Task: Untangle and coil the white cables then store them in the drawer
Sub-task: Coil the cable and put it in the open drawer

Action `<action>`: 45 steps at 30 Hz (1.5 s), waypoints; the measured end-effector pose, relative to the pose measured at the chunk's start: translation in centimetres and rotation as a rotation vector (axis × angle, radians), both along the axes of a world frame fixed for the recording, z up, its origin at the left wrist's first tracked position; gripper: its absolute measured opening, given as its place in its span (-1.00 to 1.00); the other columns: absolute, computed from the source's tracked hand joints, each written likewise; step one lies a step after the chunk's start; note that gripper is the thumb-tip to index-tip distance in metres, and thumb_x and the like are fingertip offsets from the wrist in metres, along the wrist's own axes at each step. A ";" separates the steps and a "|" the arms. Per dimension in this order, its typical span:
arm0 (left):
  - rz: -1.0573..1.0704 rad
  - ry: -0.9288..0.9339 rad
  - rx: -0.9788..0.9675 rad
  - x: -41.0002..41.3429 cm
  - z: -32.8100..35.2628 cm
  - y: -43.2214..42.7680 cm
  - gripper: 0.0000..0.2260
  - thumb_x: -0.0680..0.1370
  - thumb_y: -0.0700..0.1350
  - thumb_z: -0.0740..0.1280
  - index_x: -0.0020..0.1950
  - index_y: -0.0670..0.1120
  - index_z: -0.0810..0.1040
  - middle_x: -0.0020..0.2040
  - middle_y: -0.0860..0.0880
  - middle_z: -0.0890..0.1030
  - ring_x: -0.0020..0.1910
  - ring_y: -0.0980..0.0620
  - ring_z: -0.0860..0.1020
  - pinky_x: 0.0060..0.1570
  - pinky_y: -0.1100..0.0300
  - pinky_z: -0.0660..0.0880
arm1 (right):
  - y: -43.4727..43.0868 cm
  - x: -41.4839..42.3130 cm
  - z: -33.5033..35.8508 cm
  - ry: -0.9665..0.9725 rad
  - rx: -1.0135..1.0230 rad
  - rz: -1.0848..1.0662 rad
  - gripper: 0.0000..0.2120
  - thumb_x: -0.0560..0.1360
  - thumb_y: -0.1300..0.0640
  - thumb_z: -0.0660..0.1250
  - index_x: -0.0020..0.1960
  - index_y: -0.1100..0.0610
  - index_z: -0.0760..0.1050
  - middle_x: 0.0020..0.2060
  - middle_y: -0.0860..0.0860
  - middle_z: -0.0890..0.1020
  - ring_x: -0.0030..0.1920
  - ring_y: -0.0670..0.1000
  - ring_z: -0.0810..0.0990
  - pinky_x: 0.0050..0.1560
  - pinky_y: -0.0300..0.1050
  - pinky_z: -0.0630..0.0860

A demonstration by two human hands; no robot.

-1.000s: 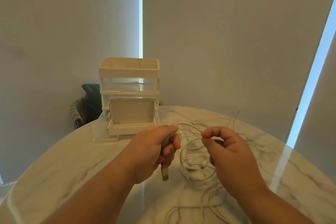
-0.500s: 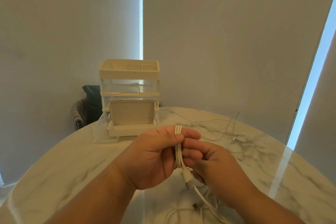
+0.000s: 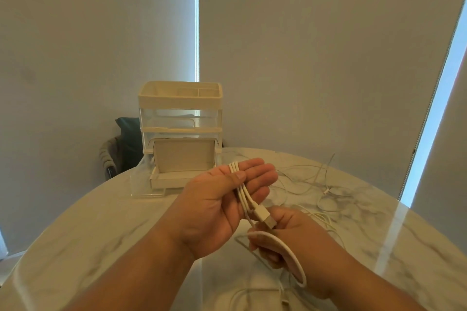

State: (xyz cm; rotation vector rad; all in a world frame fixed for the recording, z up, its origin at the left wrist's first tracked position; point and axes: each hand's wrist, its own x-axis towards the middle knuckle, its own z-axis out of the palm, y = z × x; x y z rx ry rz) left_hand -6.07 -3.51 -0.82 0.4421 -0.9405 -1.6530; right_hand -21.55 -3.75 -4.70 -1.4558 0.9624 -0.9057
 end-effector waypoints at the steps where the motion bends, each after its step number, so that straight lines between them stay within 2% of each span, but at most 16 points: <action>1: 0.000 -0.014 0.002 0.1 0.0 0.0 -0.65 0.46 -0.22 0.22 0.20 -0.29 0.55 0.06 -0.25 0.68 -0.12 -0.05 0.70 -0.12 0.17 0.63 | 0.0 0.0 0.0 0.053 -0.031 -0.022 -0.78 0.51 0.30 0.39 -0.12 0.03 0.73 -0.42 0.01 0.60 -0.44 -0.05 0.42 -0.37 -0.20 0.35; 4: 0.022 -0.053 0.010 -0.1 0.0 0.0 -0.67 0.43 -0.23 0.25 0.17 -0.26 0.56 -0.12 -0.15 0.68 -0.37 0.08 0.57 -0.35 0.25 0.54 | -0.4 -0.5 -0.1 0.027 -0.040 -0.113 -0.73 0.53 0.32 0.35 0.03 0.02 0.72 -0.46 -0.07 0.60 -0.49 -0.15 0.46 -0.40 -0.35 0.38; 6: 0.021 -0.024 0.020 -0.2 -0.1 -0.1 -0.68 0.43 -0.24 0.24 0.16 -0.25 0.55 -0.21 -0.10 0.62 -0.43 0.11 0.46 -0.40 0.25 0.47 | -0.7 -0.7 0.0 -0.045 0.031 -0.132 -0.73 0.53 0.33 0.34 0.04 0.06 0.73 -0.42 -0.01 0.62 -0.51 -0.14 0.45 -0.44 -0.32 0.35; 10: -0.013 0.075 0.050 0.0 -0.2 -0.3 -0.75 0.47 -0.24 0.19 0.10 -0.23 0.54 -0.29 -0.05 0.50 -0.45 0.12 0.36 -0.43 0.24 0.42 | -0.6 -0.3 -0.1 -0.180 0.179 -0.051 -0.79 0.52 0.30 0.32 -0.02 0.14 0.72 -0.33 0.12 0.55 -0.48 -0.07 0.31 -0.50 -0.25 0.18; 13: -0.025 0.152 0.081 -0.1 -0.2 -0.3 -0.73 0.45 -0.24 0.20 0.11 -0.25 0.53 -0.31 -0.04 0.49 -0.46 0.12 0.36 -0.43 0.25 0.43 | -0.3 0.2 -0.4 -0.119 0.167 -0.050 -0.70 0.56 0.27 0.29 -0.25 0.06 0.70 -0.35 0.14 0.56 -0.49 -0.04 0.32 -0.47 -0.21 0.16; 16: 0.011 0.149 0.083 -0.6 -0.5 -0.2 -0.69 0.44 -0.26 0.23 0.16 -0.27 0.53 -0.25 -0.09 0.59 -0.39 0.10 0.49 -0.34 0.24 0.54 | -0.1 0.5 -0.6 0.026 0.075 -0.038 -0.75 0.55 0.17 0.37 -0.30 0.08 0.64 -0.34 0.15 0.59 -0.49 -0.04 0.38 -0.47 -0.20 0.26; 20: 0.098 0.097 0.074 -0.7 -0.5 -0.4 -0.66 0.43 -0.25 0.26 0.18 -0.28 0.55 -0.01 -0.21 0.69 -0.15 -0.02 0.68 -0.08 0.19 0.62 | 0.1 0.6 -0.6 0.055 0.070 0.032 -0.88 0.53 0.17 0.42 -0.05 -0.01 0.71 -0.35 0.06 0.62 -0.47 -0.07 0.44 -0.43 -0.20 0.36; 22: 0.110 0.077 0.070 -0.5 -0.5 -0.5 -0.66 0.44 -0.25 0.24 0.19 -0.27 0.55 0.07 -0.23 0.68 -0.04 -0.06 0.69 0.01 0.15 0.60 | -0.1 0.5 -0.6 -0.011 0.101 0.022 -0.79 0.54 0.21 0.41 -0.11 -0.07 0.72 -0.38 0.06 0.60 -0.48 -0.06 0.42 -0.43 -0.19 0.34; 25: 0.101 0.041 0.072 -0.4 -0.5 -0.6 -0.70 0.54 -0.29 0.18 0.23 -0.27 0.54 0.12 -0.24 0.66 0.09 -0.12 0.67 0.10 0.10 0.58 | -0.3 0.2 -0.3 -0.047 0.127 -0.027 -0.85 0.54 0.21 0.40 -0.20 0.11 0.66 -0.44 0.05 0.52 -0.51 -0.06 0.34 -0.46 -0.19 0.25; 29: 0.097 -0.005 0.066 -0.5 -0.6 -0.7 -0.72 0.61 -0.31 0.13 0.24 -0.26 0.53 0.14 -0.23 0.66 0.14 -0.13 0.65 0.13 0.07 0.56 | -0.3 0.3 -0.1 -0.078 0.197 -0.055 -0.77 0.49 0.18 0.45 -0.34 0.10 0.58 -0.49 0.06 0.47 -0.53 -0.04 0.28 -0.46 -0.21 0.14; 35: 0.206 -0.101 -0.020 0.4 -0.3 -1.6 -0.71 0.55 -0.28 0.19 0.24 -0.22 0.54 0.11 -0.16 0.69 0.12 -0.07 0.66 0.12 0.11 0.59 | -0.4 0.1 -0.5 -0.100 0.207 -0.074 -0.87 0.49 0.19 0.44 -0.23 0.15 0.61 -0.49 0.03 0.44 -0.54 -0.06 0.26 -0.49 -0.22 0.12; 37: 0.295 -0.172 -0.092 1.2 -0.3 -2.0 -0.74 0.60 -0.29 0.17 0.21 -0.18 0.55 0.09 -0.12 0.70 0.12 -0.03 0.66 0.12 0.15 0.58 | -0.6 -0.1 -0.6 -0.138 0.210 -0.096 -0.89 0.49 0.22 0.44 -0.21 0.16 0.59 -0.46 0.04 0.44 -0.52 -0.07 0.24 -0.51 -0.25 0.14; 39: 0.428 -0.412 -0.229 1.7 -0.6 -2.2 -0.75 0.61 -0.29 0.19 0.19 -0.10 0.58 0.06 -0.02 0.71 0.11 0.06 0.66 0.11 0.22 0.57 | -0.5 -0.1 -0.4 -0.175 0.190 -0.106 -0.92 0.46 0.20 0.46 -0.18 0.17 0.59 -0.44 0.05 0.45 -0.48 -0.05 0.29 -0.48 -0.22 0.20; 41: 0.528 -0.713 -0.381 1.8 -1.2 -2.1 -0.74 0.63 -0.26 0.22 0.20 -0.01 0.59 0.04 0.10 0.71 0.08 0.20 0.64 0.08 0.34 0.55 | -0.4 0.0 -0.5 -0.208 0.160 -0.101 -0.79 0.35 0.15 0.50 -0.10 0.27 0.62 -0.41 0.08 0.49 -0.42 -0.04 0.38 -0.42 -0.18 0.29; 43: 0.563 -0.895 -0.480 1.4 -1.9 -1.9 -0.73 0.64 -0.22 0.23 0.21 0.07 0.59 0.03 0.18 0.69 0.06 0.29 0.61 0.04 0.43 0.51 | -0.2 0.1 -0.5 -0.246 0.133 -0.095 -0.62 0.26 0.10 0.50 -0.03 0.34 0.63 -0.38 0.11 0.53 -0.38 -0.01 0.45 -0.35 -0.15 0.35; 45: 0.568 -1.039 -0.550 1.1 -2.4 -1.9 -0.72 0.65 -0.19 0.21 0.22 0.13 0.57 0.01 0.19 0.67 0.05 0.36 0.58 0.03 0.50 0.45 | -0.1 0.3 -0.4 -0.302 0.125 -0.083 -0.61 0.25 0.11 0.48 -0.03 0.35 0.64 -0.35 0.14 0.56 -0.34 0.01 0.52 -0.33 -0.14 0.40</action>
